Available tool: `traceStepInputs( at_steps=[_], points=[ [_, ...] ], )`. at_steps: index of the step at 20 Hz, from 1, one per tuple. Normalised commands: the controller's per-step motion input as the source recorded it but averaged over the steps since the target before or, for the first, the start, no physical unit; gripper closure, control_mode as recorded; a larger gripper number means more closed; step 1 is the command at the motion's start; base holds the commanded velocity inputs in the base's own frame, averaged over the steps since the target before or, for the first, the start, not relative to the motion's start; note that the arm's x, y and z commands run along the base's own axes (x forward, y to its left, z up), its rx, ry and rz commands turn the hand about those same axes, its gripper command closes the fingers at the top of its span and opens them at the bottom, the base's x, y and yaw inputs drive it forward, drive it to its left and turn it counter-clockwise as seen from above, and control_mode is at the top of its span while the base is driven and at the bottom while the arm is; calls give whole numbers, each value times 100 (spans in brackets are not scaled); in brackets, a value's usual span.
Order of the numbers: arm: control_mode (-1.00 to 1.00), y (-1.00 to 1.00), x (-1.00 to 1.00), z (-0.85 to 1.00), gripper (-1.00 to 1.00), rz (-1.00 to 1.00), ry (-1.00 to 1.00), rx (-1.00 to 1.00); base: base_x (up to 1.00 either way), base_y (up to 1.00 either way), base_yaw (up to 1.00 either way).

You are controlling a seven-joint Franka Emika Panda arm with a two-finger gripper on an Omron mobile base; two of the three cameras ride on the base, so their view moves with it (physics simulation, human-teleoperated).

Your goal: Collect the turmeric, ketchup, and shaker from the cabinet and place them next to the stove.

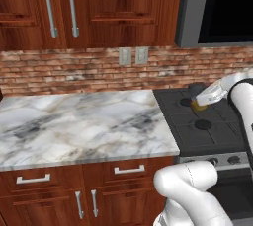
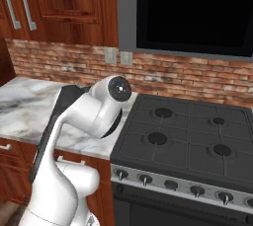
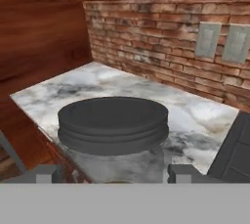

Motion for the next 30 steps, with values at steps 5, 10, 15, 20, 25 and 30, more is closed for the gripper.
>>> traceStepInputs(
  at_steps=[5, 10, 15, 20, 25, 30],
  points=[
    [-100, -1, 70, -45, 100, 30, -9, 0, 0, 0, 0],
    [-100, 0, 69, -60, 100, 26, -5, 0, 0, 0, 0],
    [-100, 0, 79, -53, 100, 16, 0, 0, 0, 0, 0],
    [-100, 0, 55, -34, 100, 12, 3, 1, 0, 0, 0],
    [-100, 0, 26, -26, 100, 6, 8, 0, 0, 0, 0],
    [-100, 7, 60, -34, 100, 0, 0, 5, 0, 0, 0]
  ],
)
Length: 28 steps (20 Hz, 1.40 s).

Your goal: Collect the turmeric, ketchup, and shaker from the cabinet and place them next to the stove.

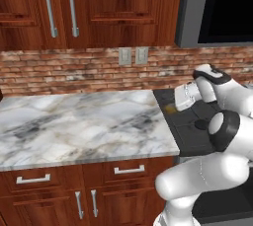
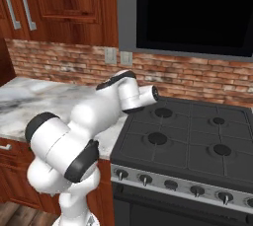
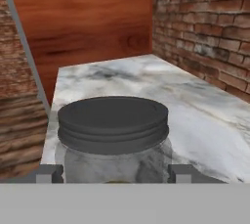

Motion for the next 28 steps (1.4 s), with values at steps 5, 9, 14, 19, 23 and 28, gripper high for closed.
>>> traceStepInputs(
  at_steps=[5, 9, 14, 19, 23, 28],
  points=[
    [-100, 11, 62, -37, 100, 0, 0, 9, 0, 0, 0],
    [-100, 9, 49, -40, 100, 0, -4, 8, 0, 0, 0],
    [-100, 2, 50, -28, 100, 0, -1, 5, 0, 0, 0],
    [-100, 0, 53, -16, 100, 0, -1, 0, 0, 0, 0],
    [-100, 1, 51, -14, 100, 0, -3, 0, 0, 0, 0],
    [-100, 7, 43, -24, 100, 0, -9, 0, 0, 0, 0]
  ],
)
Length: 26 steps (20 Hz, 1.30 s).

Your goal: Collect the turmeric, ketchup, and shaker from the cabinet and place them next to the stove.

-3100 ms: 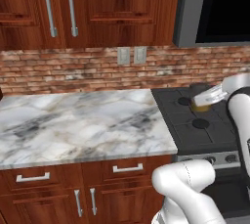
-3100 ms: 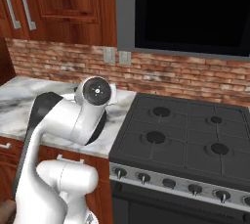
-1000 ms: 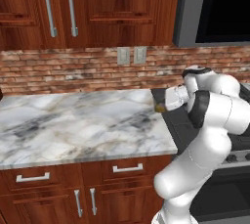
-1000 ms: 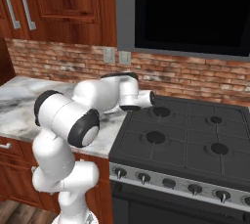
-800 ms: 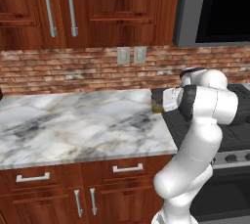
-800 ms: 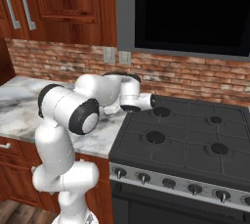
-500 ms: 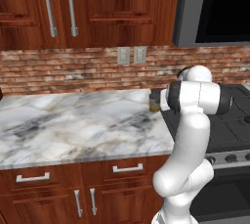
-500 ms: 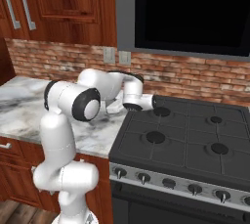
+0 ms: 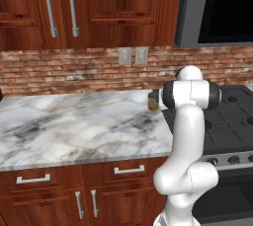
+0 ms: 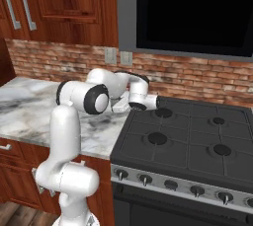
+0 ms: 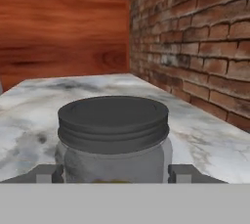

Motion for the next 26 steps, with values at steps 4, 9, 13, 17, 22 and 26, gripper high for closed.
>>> traceStepInputs(
  at_steps=[4, 9, 13, 17, 22, 26],
  points=[
    [-100, 12, 35, -32, 100, 0, -12, 0, 0, 0, 0],
    [-100, 9, 24, -27, 100, 0, -12, 0, 0, 0, 0],
    [-100, 4, 26, -20, 100, 0, -3, 0, 0, 0, 0],
    [-100, 0, 26, -21, 100, 0, 0, 0, 0, 0, 0],
    [-100, 0, 25, -18, 100, 0, 0, 0, 0, 0, 0],
    [-100, 0, 15, -23, -100, 0, 0, 0, 0, 0, 0]
  ],
)
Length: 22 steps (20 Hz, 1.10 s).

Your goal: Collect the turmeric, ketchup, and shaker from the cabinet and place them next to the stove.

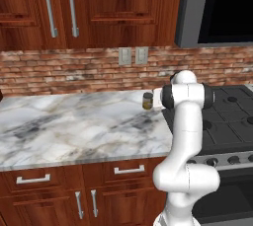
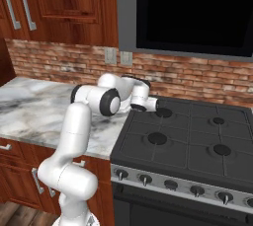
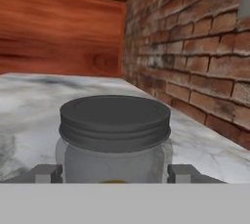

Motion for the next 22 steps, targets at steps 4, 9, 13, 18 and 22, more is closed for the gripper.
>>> traceStepInputs(
  at_steps=[4, 9, 13, 18, 22],
  points=[
    [-100, 1, 0, -22, -100, 0, -2, 0, 0, 0, 0],
    [-100, 0, -6, -2, -100, 0, -5, 0, 0, 0, 0],
    [-100, 0, -2, 1, -100, 0, 0, 0, 0, 0, 0],
    [-100, 0, 0, 9, -100, 0, 0, 0, 0, 0, 0],
    [-100, 0, 0, 16, -100, 0, -1, 0, 0, 0, 0]
  ],
)
